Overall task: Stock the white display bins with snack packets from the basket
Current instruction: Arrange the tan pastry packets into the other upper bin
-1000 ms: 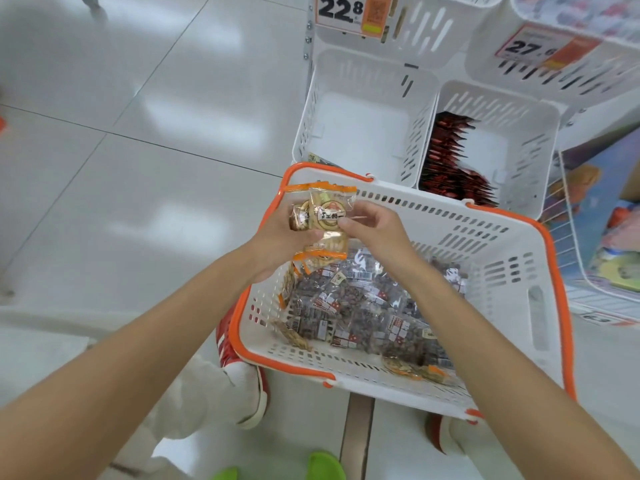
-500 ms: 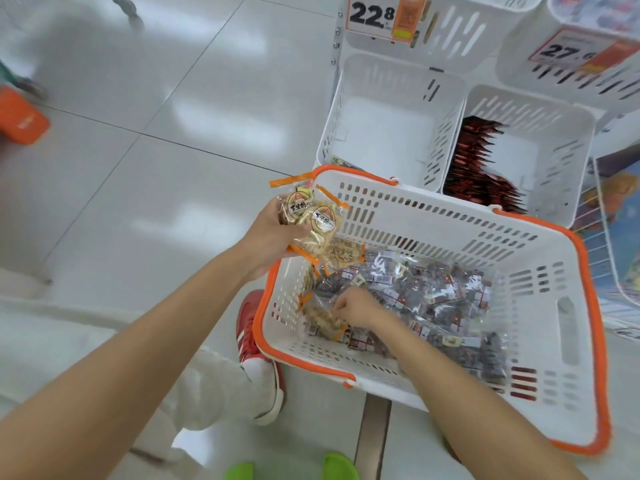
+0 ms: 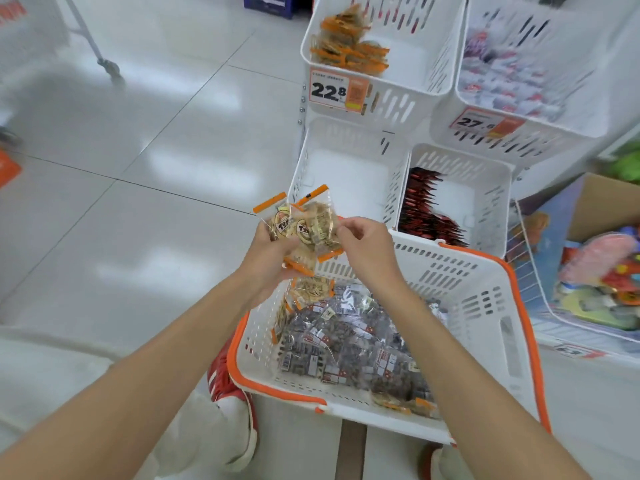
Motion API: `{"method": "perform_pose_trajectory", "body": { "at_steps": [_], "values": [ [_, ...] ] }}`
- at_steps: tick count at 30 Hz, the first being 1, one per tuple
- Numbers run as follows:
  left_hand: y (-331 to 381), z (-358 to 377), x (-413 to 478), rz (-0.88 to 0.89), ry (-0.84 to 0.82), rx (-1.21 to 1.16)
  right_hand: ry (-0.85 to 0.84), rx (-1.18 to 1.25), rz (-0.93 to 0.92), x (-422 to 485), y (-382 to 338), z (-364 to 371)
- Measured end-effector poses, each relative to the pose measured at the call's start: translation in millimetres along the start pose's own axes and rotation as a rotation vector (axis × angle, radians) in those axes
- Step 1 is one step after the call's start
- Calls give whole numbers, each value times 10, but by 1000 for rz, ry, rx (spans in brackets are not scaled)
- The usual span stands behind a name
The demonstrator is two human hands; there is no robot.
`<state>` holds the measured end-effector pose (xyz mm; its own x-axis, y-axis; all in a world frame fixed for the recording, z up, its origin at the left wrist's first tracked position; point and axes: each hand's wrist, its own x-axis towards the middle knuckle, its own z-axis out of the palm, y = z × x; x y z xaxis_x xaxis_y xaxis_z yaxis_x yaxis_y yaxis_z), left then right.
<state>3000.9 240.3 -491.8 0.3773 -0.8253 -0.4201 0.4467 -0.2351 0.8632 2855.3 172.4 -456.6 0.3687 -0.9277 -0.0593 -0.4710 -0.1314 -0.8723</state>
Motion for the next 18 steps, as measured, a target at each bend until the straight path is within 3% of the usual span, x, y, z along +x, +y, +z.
{"method": "perform_pose_trajectory", "body": {
  "at_steps": [3, 6, 13, 18],
  "values": [
    [79, 156, -69, -12, -102, -163, -76, -12, -46, -77, -209, 62],
    [168, 191, -80, -5, -199, -265, -16, 51, -33, -16, -202, 40],
    [379, 286, -17, 61, -174, -170, -145, 431, 250, 183, -159, -136],
    [528, 437, -23, 44, -322, 67, -214, 643, 220, 300, -384, -259]
  ]
}}
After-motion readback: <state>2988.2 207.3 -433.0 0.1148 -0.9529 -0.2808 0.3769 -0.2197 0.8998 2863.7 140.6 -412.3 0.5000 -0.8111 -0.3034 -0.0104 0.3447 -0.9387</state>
